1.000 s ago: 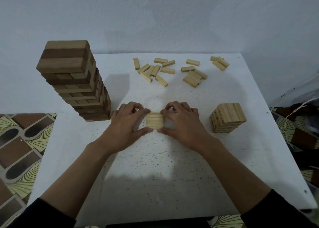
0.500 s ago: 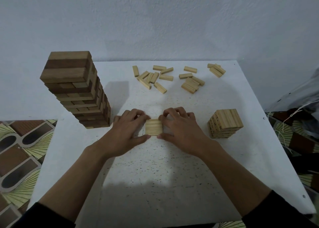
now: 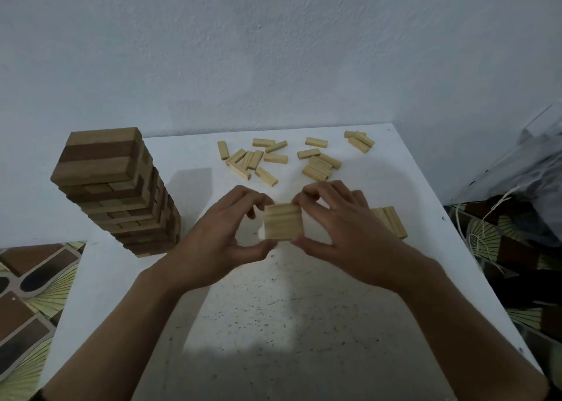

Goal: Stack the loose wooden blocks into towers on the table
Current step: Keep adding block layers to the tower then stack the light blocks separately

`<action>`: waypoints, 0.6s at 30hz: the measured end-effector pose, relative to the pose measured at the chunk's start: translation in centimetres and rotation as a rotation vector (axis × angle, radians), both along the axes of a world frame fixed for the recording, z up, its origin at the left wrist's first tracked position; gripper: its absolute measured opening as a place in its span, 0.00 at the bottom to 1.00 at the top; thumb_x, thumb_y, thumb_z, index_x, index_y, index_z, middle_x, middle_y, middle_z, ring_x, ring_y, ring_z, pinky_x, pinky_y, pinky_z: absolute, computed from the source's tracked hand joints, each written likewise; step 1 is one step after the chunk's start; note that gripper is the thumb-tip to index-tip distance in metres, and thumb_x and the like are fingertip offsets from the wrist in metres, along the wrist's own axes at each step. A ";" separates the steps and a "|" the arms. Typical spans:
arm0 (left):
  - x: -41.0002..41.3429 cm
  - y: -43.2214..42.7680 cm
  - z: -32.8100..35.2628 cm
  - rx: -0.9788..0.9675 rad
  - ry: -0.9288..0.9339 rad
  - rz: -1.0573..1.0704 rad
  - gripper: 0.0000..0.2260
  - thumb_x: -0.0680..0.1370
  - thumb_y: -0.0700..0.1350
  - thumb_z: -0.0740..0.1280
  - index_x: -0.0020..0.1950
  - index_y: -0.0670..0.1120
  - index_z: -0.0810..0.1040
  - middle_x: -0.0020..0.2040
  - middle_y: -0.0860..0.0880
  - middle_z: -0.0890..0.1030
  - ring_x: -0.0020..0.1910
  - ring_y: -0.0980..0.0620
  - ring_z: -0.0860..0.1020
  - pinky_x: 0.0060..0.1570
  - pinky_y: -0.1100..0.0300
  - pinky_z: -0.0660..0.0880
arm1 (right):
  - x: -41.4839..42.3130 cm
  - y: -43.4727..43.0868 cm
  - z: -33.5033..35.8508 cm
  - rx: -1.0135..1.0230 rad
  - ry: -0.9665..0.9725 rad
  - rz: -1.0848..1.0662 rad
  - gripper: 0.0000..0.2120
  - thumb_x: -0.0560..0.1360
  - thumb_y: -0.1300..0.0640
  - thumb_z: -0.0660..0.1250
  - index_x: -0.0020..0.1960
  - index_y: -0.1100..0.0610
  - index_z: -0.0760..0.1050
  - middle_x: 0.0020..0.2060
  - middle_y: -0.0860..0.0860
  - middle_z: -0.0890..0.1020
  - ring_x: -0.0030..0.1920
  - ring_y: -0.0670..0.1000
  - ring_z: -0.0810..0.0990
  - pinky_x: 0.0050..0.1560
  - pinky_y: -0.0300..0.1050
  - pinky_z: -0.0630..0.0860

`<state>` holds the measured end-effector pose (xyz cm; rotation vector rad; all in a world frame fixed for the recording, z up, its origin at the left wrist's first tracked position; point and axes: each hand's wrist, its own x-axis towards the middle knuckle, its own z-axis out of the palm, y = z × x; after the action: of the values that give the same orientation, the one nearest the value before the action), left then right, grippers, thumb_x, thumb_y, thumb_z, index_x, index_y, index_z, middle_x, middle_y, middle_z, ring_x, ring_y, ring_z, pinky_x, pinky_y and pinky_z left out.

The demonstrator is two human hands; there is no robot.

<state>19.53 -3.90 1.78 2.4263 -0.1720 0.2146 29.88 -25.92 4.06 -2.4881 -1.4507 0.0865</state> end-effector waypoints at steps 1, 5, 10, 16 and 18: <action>0.6 -0.5 0.6 -0.005 -0.013 -0.008 0.24 0.74 0.63 0.67 0.66 0.53 0.73 0.58 0.59 0.73 0.56 0.56 0.73 0.52 0.68 0.69 | 0.5 -0.7 0.6 0.012 0.005 -0.007 0.29 0.78 0.34 0.53 0.71 0.51 0.67 0.64 0.44 0.66 0.67 0.45 0.62 0.61 0.45 0.62; 3.1 -3.2 1.5 0.077 -0.110 -0.016 0.24 0.74 0.63 0.67 0.65 0.51 0.76 0.57 0.57 0.75 0.55 0.57 0.72 0.55 0.51 0.70 | 2.8 -3.9 1.5 0.069 0.157 -0.058 0.31 0.76 0.32 0.57 0.72 0.48 0.68 0.63 0.39 0.65 0.67 0.42 0.60 0.65 0.46 0.62; 6.1 -8.1 1.4 0.132 -0.086 0.005 0.25 0.71 0.68 0.62 0.62 0.55 0.76 0.57 0.58 0.75 0.56 0.59 0.68 0.58 0.52 0.63 | 5.5 -8.9 1.7 0.069 0.312 -0.129 0.27 0.74 0.30 0.63 0.68 0.41 0.69 0.61 0.34 0.67 0.67 0.38 0.60 0.64 0.46 0.66; 8.2 -12.5 0.1 0.128 -0.042 0.038 0.27 0.70 0.71 0.60 0.62 0.56 0.75 0.57 0.59 0.73 0.59 0.59 0.66 0.59 0.52 0.56 | 7.7 -12.7 1.2 0.043 0.466 -0.161 0.25 0.71 0.36 0.67 0.66 0.36 0.68 0.61 0.32 0.69 0.69 0.39 0.62 0.62 0.37 0.66; 8.4 -13.2 -0.3 0.132 -0.056 0.059 0.27 0.70 0.72 0.61 0.61 0.56 0.75 0.55 0.60 0.72 0.58 0.59 0.66 0.59 0.51 0.58 | 8.2 -13.3 0.9 0.036 0.489 -0.167 0.24 0.72 0.38 0.68 0.67 0.36 0.68 0.60 0.32 0.70 0.68 0.38 0.63 0.61 0.35 0.66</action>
<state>27.96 -17.11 1.46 2.5602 -0.1443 0.3063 38.05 -39.26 4.95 -2.3231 -1.0298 0.5844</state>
